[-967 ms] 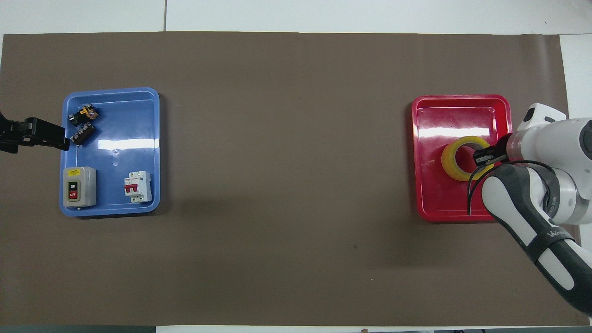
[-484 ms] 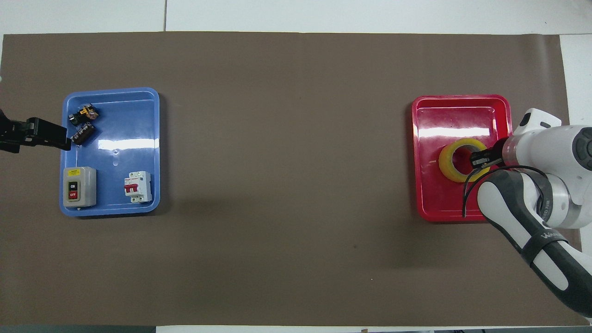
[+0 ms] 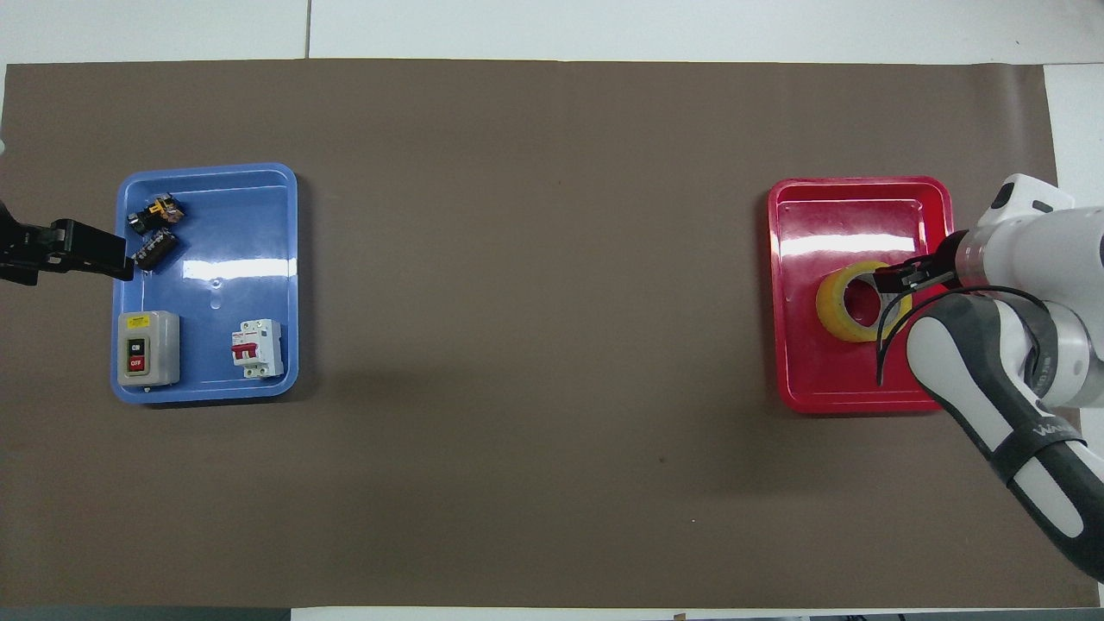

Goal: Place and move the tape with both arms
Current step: 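Open the right gripper and lift it away from the tape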

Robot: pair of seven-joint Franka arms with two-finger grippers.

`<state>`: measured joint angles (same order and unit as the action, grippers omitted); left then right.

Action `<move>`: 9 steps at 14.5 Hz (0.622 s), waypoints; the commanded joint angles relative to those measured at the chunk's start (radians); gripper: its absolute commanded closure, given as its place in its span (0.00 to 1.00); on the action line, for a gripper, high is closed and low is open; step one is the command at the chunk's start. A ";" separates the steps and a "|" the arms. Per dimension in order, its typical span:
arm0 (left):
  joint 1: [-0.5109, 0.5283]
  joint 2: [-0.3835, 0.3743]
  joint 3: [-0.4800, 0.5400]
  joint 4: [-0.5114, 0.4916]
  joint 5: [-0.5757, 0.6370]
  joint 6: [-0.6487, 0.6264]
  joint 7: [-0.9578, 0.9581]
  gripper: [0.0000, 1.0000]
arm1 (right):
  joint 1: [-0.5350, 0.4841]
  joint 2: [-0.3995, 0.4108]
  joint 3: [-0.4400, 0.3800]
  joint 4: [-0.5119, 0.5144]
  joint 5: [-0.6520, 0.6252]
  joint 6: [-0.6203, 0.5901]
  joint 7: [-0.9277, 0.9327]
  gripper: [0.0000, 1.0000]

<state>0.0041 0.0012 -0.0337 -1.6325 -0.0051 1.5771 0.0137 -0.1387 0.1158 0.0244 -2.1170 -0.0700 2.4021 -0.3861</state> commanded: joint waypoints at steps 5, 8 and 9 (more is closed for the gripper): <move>0.004 -0.027 0.006 -0.026 -0.024 0.000 0.005 0.00 | 0.102 -0.071 0.012 0.248 -0.013 -0.406 0.327 0.00; 0.004 -0.027 0.006 -0.026 -0.024 0.000 0.005 0.00 | 0.131 -0.120 0.012 0.304 -0.014 -0.530 0.439 0.00; 0.004 -0.027 0.006 -0.026 -0.024 0.000 0.005 0.00 | 0.131 -0.137 0.012 0.313 -0.014 -0.555 0.456 0.00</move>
<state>0.0053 0.0012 -0.0330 -1.6325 -0.0051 1.5771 0.0137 -0.0023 0.0110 0.0338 -1.8271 -0.0702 1.9029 0.0202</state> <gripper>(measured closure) 0.000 0.000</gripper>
